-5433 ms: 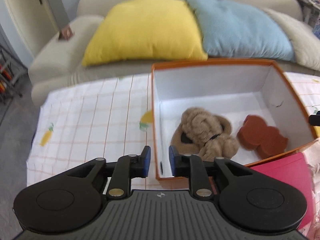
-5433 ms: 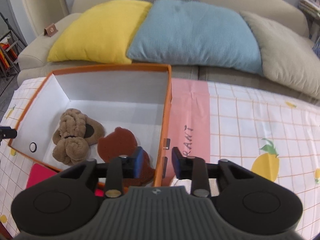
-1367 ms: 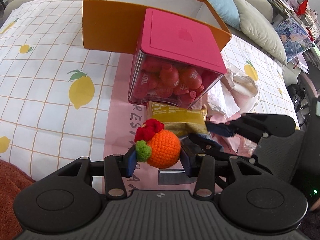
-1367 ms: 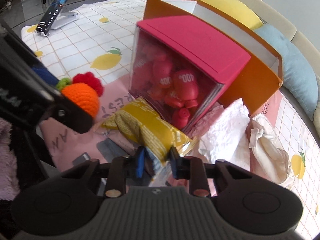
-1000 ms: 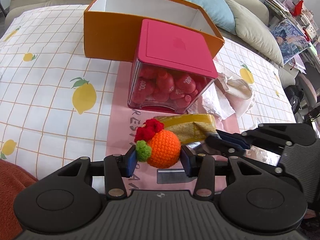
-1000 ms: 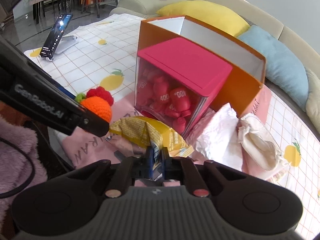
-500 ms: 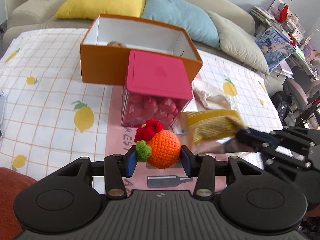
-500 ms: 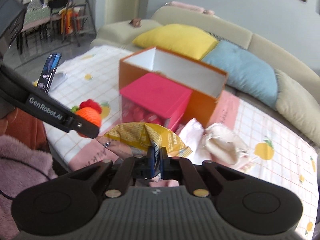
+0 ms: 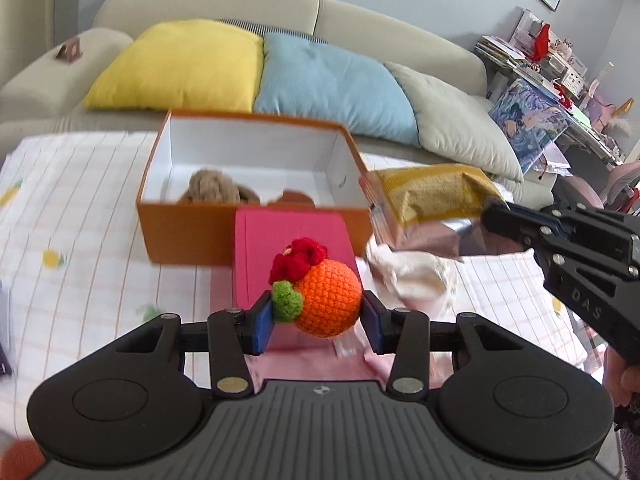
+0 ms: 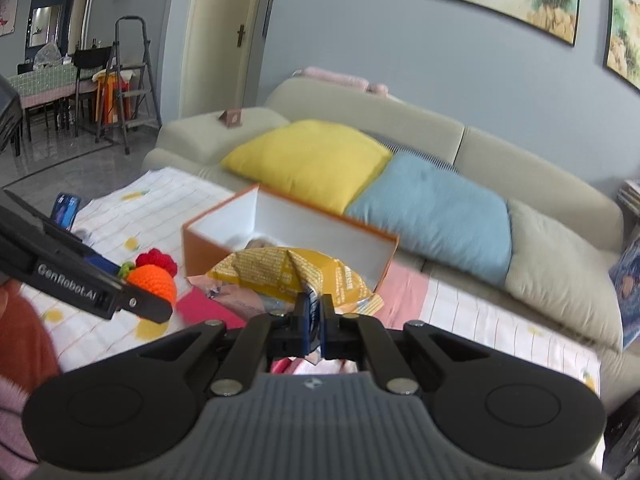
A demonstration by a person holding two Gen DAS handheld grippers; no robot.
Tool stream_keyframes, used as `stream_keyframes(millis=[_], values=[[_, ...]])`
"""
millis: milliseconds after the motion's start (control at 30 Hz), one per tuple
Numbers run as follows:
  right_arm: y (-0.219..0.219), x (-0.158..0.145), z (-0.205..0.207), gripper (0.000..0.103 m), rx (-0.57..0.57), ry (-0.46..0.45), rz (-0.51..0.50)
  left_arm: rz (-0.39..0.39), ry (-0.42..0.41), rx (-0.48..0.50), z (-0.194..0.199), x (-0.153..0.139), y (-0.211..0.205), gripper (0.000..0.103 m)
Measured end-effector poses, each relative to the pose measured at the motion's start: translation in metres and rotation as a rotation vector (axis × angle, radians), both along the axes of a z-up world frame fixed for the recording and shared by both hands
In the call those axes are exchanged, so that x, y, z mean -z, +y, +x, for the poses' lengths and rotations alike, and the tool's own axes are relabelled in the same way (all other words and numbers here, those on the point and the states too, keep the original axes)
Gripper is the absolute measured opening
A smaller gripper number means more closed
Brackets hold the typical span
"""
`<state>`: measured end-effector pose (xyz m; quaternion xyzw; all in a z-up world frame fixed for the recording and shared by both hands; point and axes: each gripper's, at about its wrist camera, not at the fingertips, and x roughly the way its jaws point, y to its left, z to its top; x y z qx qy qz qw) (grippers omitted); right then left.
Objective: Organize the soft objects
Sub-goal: 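Carry the fruit and snack bag into the orange box and open both grippers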
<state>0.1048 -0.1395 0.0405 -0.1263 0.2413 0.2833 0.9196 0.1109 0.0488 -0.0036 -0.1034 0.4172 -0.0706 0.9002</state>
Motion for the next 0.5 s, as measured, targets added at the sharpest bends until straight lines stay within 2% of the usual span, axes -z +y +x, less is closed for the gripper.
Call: stream_keyframes(millis=[167,333,500], values=[[0.019,-0.002,0.04,0.001,0.007,-0.028,-0.018,0.018,-0.035,-0.011,0.033,-0.008,0.005,0.051],[0.04,0.005,0.083,0.001,0.016,-0.03,-0.047,0.043,-0.035,-0.022,0.068,-0.006,0.012,0.051],[0.058,0.021,0.128,0.001,0.027,0.021,-0.067,0.055,-0.009,-0.04,0.105,0.006,0.02,0.051]])
